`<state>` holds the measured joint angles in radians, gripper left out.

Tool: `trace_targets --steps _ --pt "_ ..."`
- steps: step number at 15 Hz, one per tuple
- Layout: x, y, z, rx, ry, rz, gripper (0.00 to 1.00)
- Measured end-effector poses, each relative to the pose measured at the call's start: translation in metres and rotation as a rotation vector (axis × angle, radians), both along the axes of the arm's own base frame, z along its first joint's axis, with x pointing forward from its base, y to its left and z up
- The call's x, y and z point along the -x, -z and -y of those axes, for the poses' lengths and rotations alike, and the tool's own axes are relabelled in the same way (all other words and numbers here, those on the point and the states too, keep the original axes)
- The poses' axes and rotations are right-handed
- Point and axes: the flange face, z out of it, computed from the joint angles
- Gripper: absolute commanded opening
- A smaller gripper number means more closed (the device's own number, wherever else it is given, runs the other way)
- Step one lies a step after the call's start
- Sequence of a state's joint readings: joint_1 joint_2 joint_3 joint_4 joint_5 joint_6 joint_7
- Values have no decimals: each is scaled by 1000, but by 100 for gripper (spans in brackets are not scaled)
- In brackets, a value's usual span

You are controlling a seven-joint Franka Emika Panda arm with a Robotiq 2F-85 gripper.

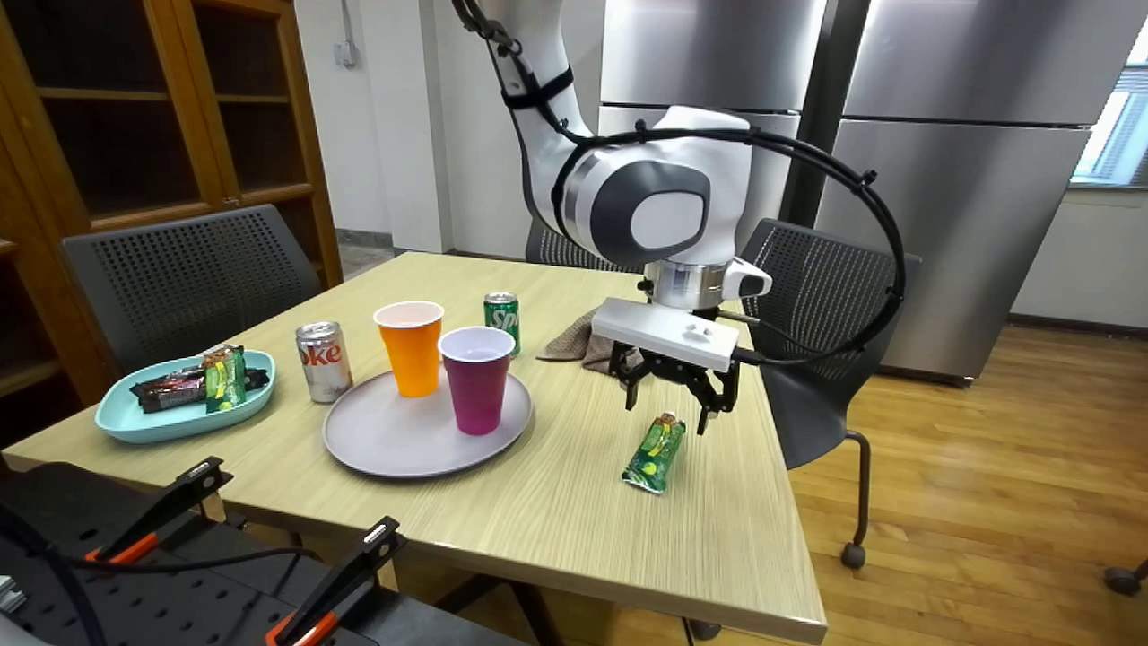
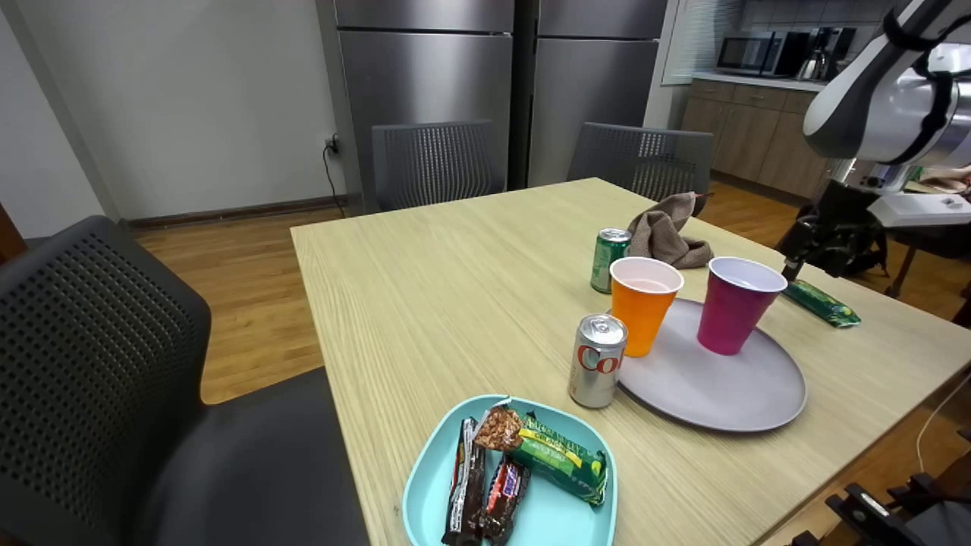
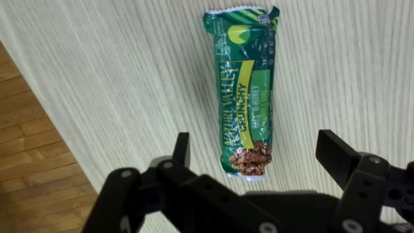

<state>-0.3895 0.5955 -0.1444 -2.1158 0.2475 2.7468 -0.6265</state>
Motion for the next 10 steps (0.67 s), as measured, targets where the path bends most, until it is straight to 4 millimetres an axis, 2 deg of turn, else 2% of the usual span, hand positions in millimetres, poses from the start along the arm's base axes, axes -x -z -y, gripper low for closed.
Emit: trace_targets --steps 4,9,10 --pt "5 12 4 7 -25 -30 100" --pt "7 18 5 15 -37 -49 100" --pt "8 19 5 16 -39 -51 75"
